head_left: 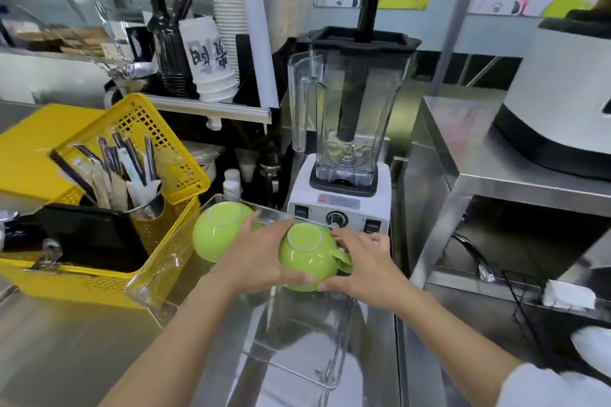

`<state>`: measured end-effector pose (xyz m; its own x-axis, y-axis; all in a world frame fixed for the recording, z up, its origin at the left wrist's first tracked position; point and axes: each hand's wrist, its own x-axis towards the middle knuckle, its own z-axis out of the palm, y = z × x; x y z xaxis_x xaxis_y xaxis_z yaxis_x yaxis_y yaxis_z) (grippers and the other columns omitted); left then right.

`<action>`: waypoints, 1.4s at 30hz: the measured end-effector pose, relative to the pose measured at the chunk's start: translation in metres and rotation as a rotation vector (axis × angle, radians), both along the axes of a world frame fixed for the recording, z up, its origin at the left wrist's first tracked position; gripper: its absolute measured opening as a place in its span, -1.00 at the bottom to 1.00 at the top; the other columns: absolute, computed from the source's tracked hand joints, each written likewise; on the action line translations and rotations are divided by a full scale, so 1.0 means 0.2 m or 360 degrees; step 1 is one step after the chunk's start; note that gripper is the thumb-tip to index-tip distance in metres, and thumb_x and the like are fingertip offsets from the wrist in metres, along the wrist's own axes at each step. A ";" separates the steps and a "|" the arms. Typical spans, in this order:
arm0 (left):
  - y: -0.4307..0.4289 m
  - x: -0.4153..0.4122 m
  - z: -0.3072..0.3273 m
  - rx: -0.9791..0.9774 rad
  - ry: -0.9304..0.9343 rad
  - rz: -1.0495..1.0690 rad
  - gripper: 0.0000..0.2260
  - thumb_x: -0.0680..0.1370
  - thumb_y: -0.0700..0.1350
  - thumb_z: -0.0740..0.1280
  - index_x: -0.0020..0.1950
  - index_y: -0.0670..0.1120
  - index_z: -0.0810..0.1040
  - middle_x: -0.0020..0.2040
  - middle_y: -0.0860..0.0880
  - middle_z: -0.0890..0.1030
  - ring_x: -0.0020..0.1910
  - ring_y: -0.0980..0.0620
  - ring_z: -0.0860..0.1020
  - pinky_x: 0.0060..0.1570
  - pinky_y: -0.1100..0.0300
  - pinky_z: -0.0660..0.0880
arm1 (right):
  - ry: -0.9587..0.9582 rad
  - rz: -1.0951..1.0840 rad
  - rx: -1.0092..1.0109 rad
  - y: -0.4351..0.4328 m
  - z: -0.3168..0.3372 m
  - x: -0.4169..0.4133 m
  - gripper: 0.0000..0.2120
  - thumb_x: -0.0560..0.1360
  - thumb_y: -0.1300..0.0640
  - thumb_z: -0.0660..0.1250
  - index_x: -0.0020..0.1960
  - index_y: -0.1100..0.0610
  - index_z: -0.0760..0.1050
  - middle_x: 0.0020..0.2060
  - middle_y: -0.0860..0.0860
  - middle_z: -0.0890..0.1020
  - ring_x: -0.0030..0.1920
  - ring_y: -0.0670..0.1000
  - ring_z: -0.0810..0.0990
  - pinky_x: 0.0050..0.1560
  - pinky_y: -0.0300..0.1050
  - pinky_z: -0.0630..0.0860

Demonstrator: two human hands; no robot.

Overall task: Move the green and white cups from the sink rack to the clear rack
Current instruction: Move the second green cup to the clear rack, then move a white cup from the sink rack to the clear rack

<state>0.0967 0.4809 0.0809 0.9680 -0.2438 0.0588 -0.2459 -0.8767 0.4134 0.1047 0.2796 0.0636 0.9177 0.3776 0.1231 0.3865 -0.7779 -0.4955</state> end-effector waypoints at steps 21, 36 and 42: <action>-0.91 -0.17 0.17 -0.0419 -0.0360 -0.0556 -0.41 0.35 0.30 0.21 0.31 0.08 0.37 0.25 0.11 0.48 0.22 0.17 0.40 0.20 0.28 0.28 | -0.0161 -0.0298 0.0507 -0.91 -0.02 -0.19 -0.49 0.37 -0.10 0.35 0.25 0.08 0.42 0.08 0.01 0.60 0.08 0.02 0.55 0.17 0.05 0.49; -2.05 -0.24 -0.51 0.0207 0.0258 -0.0750 -0.13 0.36 0.28 0.31 0.48 -0.01 -0.07 0.53 -0.07 -0.01 0.49 -0.03 -0.01 0.44 0.04 -0.13 | 0.0611 -0.0574 0.0177 -2.06 -0.55 -0.58 0.04 0.25 -0.17 0.48 0.47 -0.08 -0.15 0.50 -0.04 0.09 0.48 0.03 0.04 0.46 0.15 0.01; -2.23 -0.31 -0.70 0.0927 0.0158 -0.0770 -0.23 0.46 0.02 0.27 0.47 -0.13 -0.15 0.52 -0.20 -0.02 0.50 -0.10 -0.07 0.43 -0.06 -0.27 | 0.0826 -0.0399 0.0042 -2.13 -0.71 -0.59 0.05 0.32 0.03 0.49 0.49 0.01 -0.23 0.53 -0.02 -0.05 0.51 0.02 -0.04 0.42 0.08 0.01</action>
